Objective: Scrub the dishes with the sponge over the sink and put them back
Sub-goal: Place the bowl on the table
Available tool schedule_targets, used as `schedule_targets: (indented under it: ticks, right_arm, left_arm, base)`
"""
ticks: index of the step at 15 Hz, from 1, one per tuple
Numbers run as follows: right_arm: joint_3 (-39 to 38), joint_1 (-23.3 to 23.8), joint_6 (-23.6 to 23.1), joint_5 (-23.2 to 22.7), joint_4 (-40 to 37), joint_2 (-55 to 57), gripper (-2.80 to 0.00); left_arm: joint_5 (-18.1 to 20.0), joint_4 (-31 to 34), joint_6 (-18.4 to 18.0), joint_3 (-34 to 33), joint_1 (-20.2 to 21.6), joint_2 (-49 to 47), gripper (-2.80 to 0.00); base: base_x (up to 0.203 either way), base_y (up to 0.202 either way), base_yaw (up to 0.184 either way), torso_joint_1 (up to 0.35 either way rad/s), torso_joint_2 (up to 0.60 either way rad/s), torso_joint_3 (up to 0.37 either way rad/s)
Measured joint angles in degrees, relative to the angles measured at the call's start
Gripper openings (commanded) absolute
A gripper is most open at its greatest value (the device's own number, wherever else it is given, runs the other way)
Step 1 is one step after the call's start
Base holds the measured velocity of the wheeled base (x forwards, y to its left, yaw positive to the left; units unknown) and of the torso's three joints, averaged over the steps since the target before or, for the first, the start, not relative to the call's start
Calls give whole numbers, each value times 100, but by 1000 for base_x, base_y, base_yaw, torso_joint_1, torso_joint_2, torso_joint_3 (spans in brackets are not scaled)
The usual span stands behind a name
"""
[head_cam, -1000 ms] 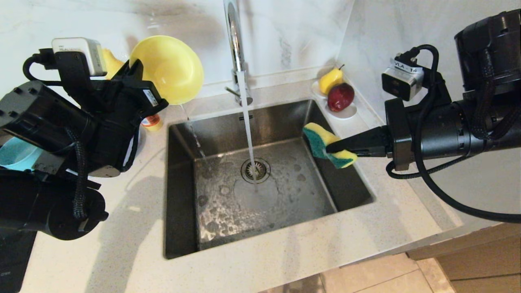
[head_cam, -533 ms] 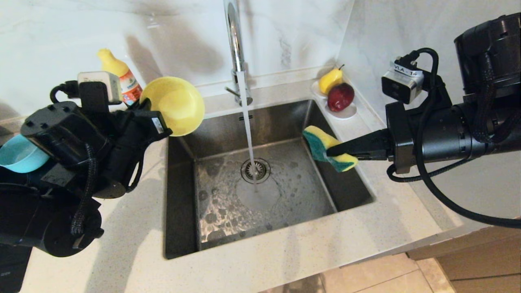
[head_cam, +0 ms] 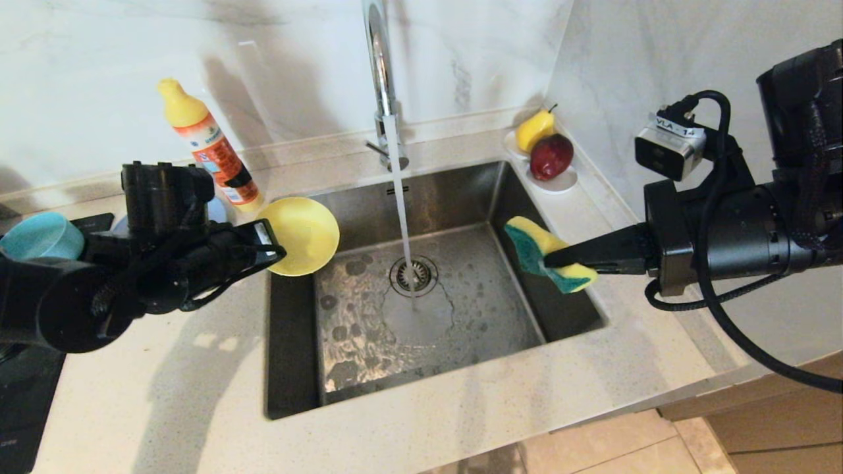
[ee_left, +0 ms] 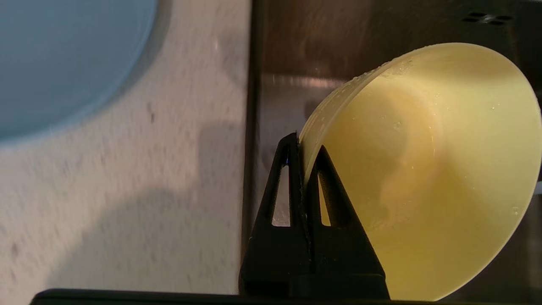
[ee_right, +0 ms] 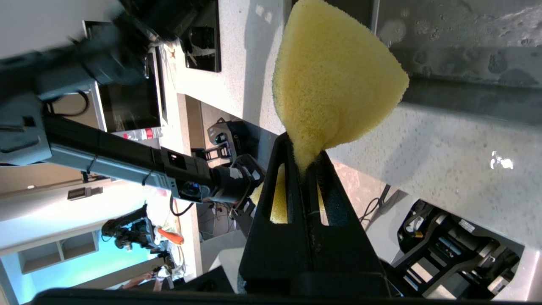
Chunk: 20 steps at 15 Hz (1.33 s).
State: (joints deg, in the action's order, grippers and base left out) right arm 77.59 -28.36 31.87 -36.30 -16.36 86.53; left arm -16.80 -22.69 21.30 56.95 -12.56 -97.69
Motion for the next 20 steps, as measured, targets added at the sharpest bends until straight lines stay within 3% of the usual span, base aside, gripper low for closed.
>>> schedule_targets:
  ticks: [3, 5, 7, 11, 17, 20]
  right_arm:
    - [-182, 51, -4, -2, 1, -129, -280]
    - [-245, 66, 0, -2, -4, -205, -280]
    - [-328, 74, 10, -5, -1, -275, -280]
    - [-462, 120, 0, -2, 0, -330, -280]
    - [-510, 226, -133, -2, 0, -266, -280]
    - [-521, 236, -155, 12, -5, -233, -280]
  left_arm:
    - [800, 1821, 1060, 1013, 365, 250, -280]
    - [1426, 2960, 1569, 1684, 774, 458, -280]
    - [1720, 3833, 1733, 2085, 1243, 712, -280]
    - [1689, 4987, 1610, 2408, 2112, 1117, -280]
    - [1193, 5161, 1565, 2414, 3725, 1161, -280]
    - [1193, 4527, 1436, 1876, 4401, 1137, -280]
  base:
    - [0, 0, 0, 0, 0, 0]
    - [0, 0, 0, 0, 0, 0]
    - [0, 0, 0, 0, 0, 0]
    - [0, 0, 0, 0, 0, 0]
    - [0, 0, 0, 0, 0, 0]
    - [0, 0, 0, 0, 0, 0]
